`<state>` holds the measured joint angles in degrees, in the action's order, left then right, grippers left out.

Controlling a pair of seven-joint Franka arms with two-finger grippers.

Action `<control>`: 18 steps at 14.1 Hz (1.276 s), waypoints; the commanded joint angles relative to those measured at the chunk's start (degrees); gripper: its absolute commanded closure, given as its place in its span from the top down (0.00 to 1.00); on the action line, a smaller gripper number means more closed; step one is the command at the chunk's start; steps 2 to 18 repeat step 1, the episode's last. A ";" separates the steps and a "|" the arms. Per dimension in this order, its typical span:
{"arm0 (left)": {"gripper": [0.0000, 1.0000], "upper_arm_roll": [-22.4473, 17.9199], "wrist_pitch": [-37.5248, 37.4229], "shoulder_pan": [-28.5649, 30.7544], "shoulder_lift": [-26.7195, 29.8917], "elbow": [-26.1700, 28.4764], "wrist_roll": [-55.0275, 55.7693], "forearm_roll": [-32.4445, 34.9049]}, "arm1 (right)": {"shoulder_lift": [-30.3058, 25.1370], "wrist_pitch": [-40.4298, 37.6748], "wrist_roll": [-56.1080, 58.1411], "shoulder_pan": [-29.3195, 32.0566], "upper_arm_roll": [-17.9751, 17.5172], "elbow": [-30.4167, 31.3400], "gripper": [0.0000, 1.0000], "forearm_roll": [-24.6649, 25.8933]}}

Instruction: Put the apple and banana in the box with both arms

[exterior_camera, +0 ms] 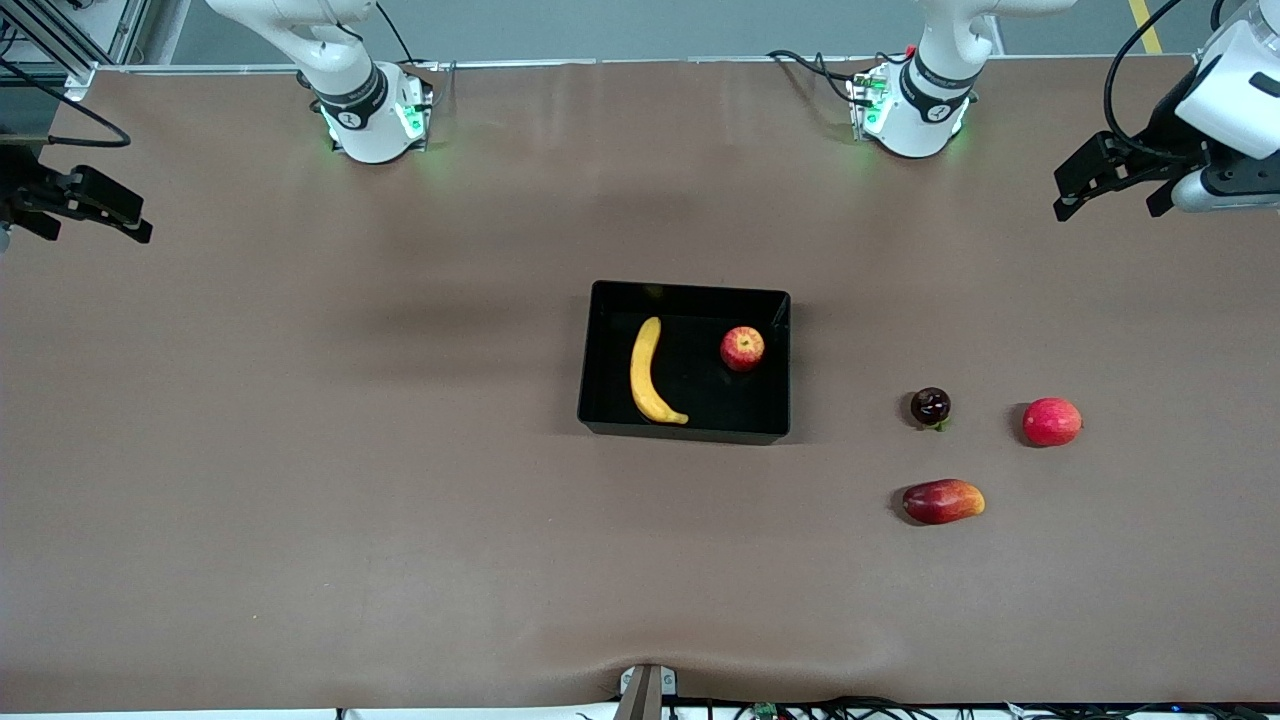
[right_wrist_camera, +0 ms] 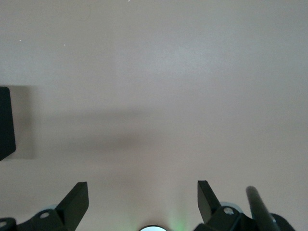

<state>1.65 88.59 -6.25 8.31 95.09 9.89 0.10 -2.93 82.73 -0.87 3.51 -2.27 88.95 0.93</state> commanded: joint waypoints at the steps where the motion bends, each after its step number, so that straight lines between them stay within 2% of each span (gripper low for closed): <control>1: 1.00 0.02 -1.31 0.01 -1.19 -1.49 -0.04 -0.01 | -0.41 -0.55 -0.01 0.97 -0.81 -0.18 1.00 0.83; 18: 1.00 0.02 -1.31 0.01 -1.19 -1.49 -0.04 -0.01 | -0.41 -0.55 -0.01 0.97 -0.81 -0.18 1.00 0.83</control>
